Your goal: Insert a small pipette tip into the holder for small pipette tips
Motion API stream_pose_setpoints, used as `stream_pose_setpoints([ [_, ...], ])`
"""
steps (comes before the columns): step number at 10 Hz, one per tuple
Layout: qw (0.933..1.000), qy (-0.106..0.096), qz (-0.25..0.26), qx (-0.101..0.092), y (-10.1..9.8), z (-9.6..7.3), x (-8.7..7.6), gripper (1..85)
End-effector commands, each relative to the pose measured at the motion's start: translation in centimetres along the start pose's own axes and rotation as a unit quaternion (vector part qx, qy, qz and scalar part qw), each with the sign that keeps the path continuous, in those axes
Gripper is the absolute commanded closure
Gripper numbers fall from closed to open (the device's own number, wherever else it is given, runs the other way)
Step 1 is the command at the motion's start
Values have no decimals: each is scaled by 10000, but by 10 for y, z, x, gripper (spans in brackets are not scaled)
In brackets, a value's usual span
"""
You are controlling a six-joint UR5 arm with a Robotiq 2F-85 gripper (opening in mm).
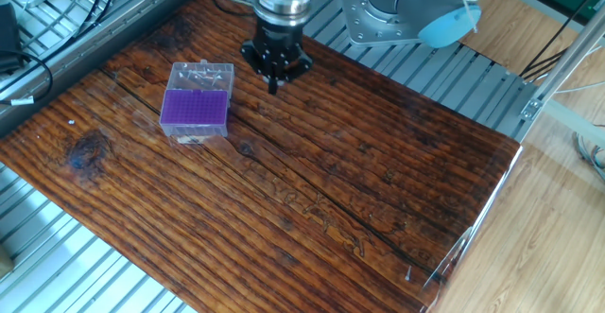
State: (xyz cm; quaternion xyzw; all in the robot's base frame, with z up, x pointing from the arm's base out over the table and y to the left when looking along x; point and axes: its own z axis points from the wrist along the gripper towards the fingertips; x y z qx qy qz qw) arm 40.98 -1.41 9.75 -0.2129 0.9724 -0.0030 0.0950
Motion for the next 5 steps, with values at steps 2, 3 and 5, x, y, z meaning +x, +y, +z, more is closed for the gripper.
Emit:
stream_pose_setpoints([
  [2, 9999, -17, 121, -84, 7, 1, -14, 847],
  [3, 9997, -20, 222, -91, 15, 3, -26, 847],
  [5, 9989, -44, 469, -50, 40, 8, -53, 847],
])
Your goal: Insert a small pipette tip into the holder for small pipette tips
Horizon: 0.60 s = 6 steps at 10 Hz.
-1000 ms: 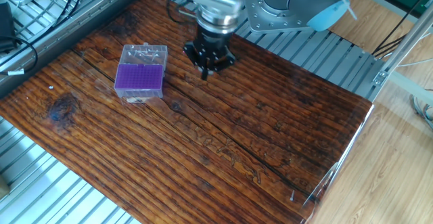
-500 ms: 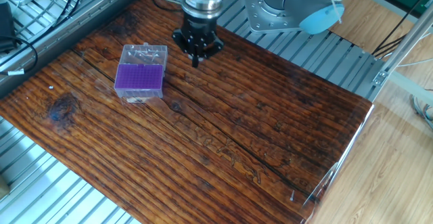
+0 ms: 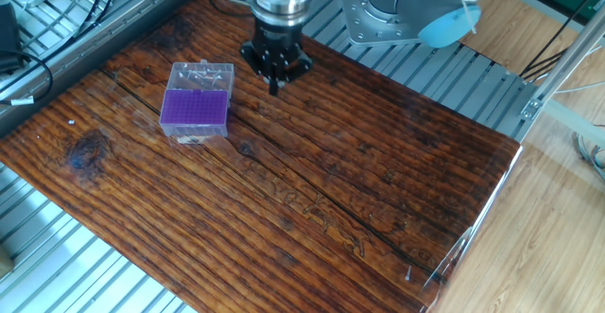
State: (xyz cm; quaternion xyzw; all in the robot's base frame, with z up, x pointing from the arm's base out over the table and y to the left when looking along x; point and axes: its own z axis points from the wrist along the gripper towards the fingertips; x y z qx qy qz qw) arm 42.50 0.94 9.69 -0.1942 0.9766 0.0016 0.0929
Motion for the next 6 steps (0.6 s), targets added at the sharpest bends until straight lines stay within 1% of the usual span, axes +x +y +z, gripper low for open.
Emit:
stream_pose_setpoints([
  [1, 9994, -137, 319, -71, 32, 12, -34, 840],
  [2, 9995, -120, 291, -5, 29, 12, -33, 847],
  [3, 9997, -33, 127, 190, 19, 12, -28, 847],
  [4, 9995, 93, -102, 279, 14, 12, -22, 847],
  [6, 9977, 214, -553, 334, 11, 11, -17, 847],
])
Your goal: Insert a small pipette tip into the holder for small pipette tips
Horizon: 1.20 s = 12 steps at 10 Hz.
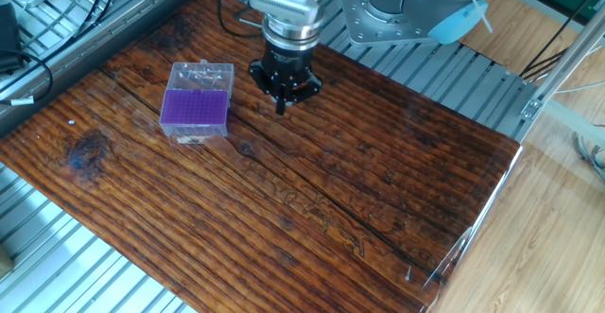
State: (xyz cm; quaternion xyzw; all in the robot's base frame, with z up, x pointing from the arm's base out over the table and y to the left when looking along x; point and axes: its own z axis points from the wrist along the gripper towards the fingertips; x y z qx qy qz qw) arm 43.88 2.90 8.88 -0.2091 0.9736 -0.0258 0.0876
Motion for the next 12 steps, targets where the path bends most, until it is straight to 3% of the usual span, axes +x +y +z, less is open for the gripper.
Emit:
stream_pose_setpoints([
  [1, 9980, 158, -606, 56, 0, 0, 5, 843],
  [2, 9967, 200, -746, -261, 7, 6, 12, 813],
  [4, 9959, 234, -810, -325, 14, 12, -2, 797],
  [7, 9980, 68, -239, -589, 70, -9, -74, 803],
  [9, 9959, -154, 259, -858, 111, -18, -107, 817],
  [10, 9939, -297, 453, -957, 126, -16, -121, 820],
  [12, 9902, -584, 851, -945, 144, -6, -147, 820],
])
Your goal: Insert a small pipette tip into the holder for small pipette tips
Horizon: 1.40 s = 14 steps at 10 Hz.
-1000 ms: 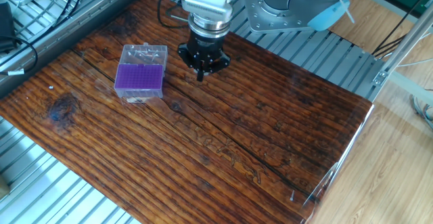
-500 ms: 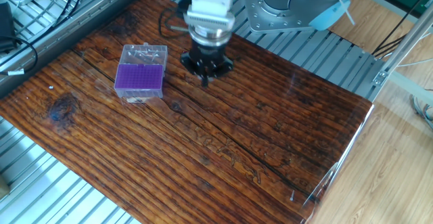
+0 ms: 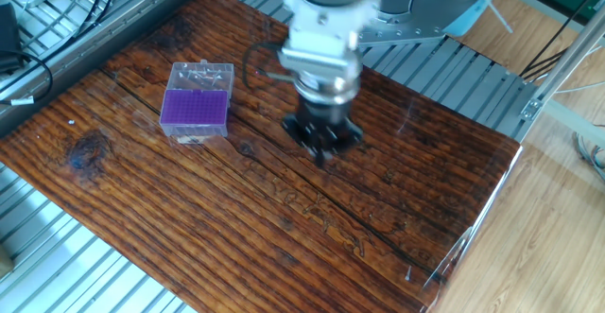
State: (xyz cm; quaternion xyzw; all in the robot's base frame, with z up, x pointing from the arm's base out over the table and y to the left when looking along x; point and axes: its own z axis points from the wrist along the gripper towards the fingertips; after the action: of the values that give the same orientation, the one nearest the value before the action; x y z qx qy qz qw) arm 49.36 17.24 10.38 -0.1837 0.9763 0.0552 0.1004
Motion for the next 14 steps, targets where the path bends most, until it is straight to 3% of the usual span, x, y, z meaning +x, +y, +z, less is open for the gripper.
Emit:
stream_pose_setpoints([
  [1, 9972, -350, 655, -123, 42, 11, -36, 827],
  [3, 9984, -88, 347, 436, 14, 11, -21, 847],
  [4, 9983, 74, -14, 576, 7, 10, -13, 847],
  [6, 9967, 310, -529, 533, 9, 10, -3, 807],
  [7, 9931, 468, -644, 866, -9, 7, 4, 810],
  [8, 9918, 613, -599, 943, -13, 6, 12, 823],
  [9, 9934, 758, -447, 736, -3, 6, 20, 823],
  [11, 9942, 864, -124, 634, 4, 6, 27, 823],
  [12, 9956, 794, 71, 500, 22, 14, 18, 813],
  [14, 9959, 649, 182, 600, 37, 28, -2, 810],
])
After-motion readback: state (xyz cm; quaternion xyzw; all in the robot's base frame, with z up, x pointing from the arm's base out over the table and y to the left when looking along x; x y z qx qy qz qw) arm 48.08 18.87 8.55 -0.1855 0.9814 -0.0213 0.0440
